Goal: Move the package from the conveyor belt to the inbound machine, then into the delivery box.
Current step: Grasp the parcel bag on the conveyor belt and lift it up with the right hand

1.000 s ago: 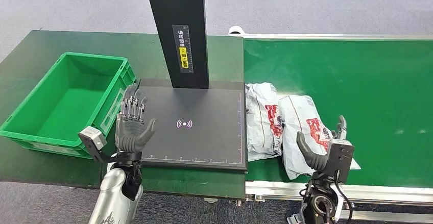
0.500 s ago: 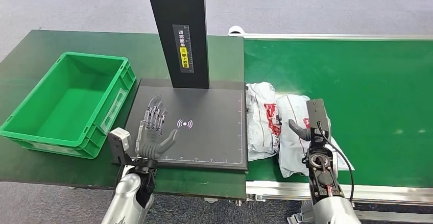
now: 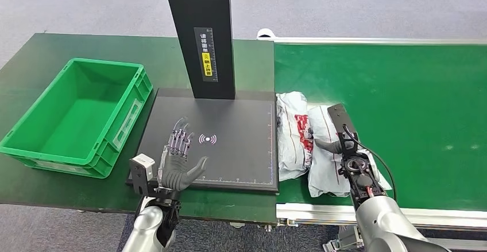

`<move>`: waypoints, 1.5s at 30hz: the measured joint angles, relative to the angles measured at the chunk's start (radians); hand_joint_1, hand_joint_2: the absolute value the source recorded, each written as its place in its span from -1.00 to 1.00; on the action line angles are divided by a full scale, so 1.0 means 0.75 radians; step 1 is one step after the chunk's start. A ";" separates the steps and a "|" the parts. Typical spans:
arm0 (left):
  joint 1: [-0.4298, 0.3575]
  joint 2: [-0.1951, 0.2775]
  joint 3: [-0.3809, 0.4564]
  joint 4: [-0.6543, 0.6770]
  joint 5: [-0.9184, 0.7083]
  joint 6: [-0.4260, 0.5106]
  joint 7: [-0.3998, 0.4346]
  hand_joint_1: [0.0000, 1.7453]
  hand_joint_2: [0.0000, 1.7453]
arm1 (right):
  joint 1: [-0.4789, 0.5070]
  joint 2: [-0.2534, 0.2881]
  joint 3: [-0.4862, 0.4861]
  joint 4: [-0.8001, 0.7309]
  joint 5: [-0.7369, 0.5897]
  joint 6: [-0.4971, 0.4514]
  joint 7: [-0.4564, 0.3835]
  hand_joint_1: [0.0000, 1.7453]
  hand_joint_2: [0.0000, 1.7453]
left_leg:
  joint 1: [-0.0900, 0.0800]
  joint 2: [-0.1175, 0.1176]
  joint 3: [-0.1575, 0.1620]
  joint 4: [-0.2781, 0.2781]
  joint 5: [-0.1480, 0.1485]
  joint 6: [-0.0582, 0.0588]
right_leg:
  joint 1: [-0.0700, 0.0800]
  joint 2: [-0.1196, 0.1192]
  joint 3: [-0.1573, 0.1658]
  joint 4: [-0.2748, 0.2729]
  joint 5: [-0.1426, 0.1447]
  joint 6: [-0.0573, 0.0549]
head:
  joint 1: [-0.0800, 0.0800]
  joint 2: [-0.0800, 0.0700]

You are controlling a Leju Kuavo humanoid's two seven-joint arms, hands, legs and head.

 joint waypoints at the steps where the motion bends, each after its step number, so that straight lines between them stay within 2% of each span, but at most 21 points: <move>1: 0.001 0.000 -0.003 -0.001 -0.001 0.000 0.000 -1.00 1.00 | -0.008 0.005 0.005 0.008 0.008 0.007 0.010 0.16 1.00 | 0.000 0.000 0.000 0.000 0.000 0.000 | 0.000 0.000 0.000 0.000 0.000 0.000 | 0.000 0.000; 2: 0.001 0.000 -0.006 -0.002 -0.001 0.001 0.000 -1.00 1.00 | -0.015 0.011 0.012 0.016 0.018 0.013 0.024 0.66 1.00 | 0.000 0.000 0.000 0.000 0.000 0.000 | 0.000 0.000 0.000 0.000 0.000 0.000 | 0.000 0.000; 3: 0.001 0.000 -0.007 -0.003 -0.002 0.003 0.000 -1.00 1.00 | -0.021 0.018 0.018 0.022 0.027 0.020 0.040 0.99 1.00 | 0.000 0.000 0.000 0.000 0.000 0.000 | 0.000 0.000 0.000 0.000 0.000 0.000 | 0.000 0.000; 10: 0.002 0.006 -0.008 -0.015 -0.004 0.012 0.011 -1.00 1.00 | -0.039 0.054 0.047 0.043 0.055 0.041 0.088 1.00 1.00 | 0.000 0.001 0.000 0.000 0.000 0.000 | 0.001 0.000 0.000 0.000 0.000 0.000 | 0.000 0.000; 22: 0.008 0.023 -0.001 -0.033 -0.016 0.000 0.029 -1.00 1.00 | -0.023 0.056 0.053 0.045 0.055 0.024 0.090 1.00 1.00 | 0.000 0.000 0.000 0.000 0.000 0.000 | 0.001 0.000 -0.001 0.000 0.000 0.000 | 0.000 0.000; 26: 0.013 0.028 0.002 -0.036 -0.013 0.004 0.027 -1.00 1.00 | -0.006 0.054 0.053 0.040 0.062 -0.037 0.037 1.00 1.00 | 0.000 0.000 0.000 0.000 0.000 0.000 | 0.001 0.000 -0.001 0.000 0.000 0.000 | 0.000 0.000; 29: 0.035 0.033 0.011 -0.069 -0.012 0.025 0.025 -1.00 1.00 | 0.021 0.057 0.053 -0.003 0.054 -0.072 -0.043 1.00 1.00 | 0.000 0.000 -0.001 0.000 0.000 0.000 | 0.001 0.000 -0.001 0.000 0.000 0.000 | 0.000 0.000; 33: 0.091 0.043 0.064 -0.210 -0.031 0.066 0.035 -1.00 1.00 | 0.109 0.069 0.072 -0.236 -0.008 -0.075 -0.117 1.00 1.00 | 0.000 0.000 -0.003 0.000 0.000 0.000 | 0.001 0.000 -0.003 0.001 0.000 0.000 | 0.000 0.000; 40: 0.242 0.064 0.227 -0.547 -0.107 0.116 0.004 -1.00 1.00 | 0.380 0.061 0.215 -0.957 -0.214 -0.053 -0.108 1.00 1.00 | 0.001 0.001 -0.009 -0.001 0.000 0.000 | 0.001 0.000 -0.009 0.001 -0.001 0.000 | 0.000 0.000; 45: 0.281 0.072 0.325 -0.678 -0.120 0.140 -0.017 -1.00 1.00 | 0.423 0.066 0.322 -1.156 -0.268 0.003 -0.110 1.00 1.00 | 0.001 0.001 -0.009 -0.001 0.001 -0.001 | 0.001 0.000 -0.009 0.001 -0.001 -0.001 | 0.000 0.000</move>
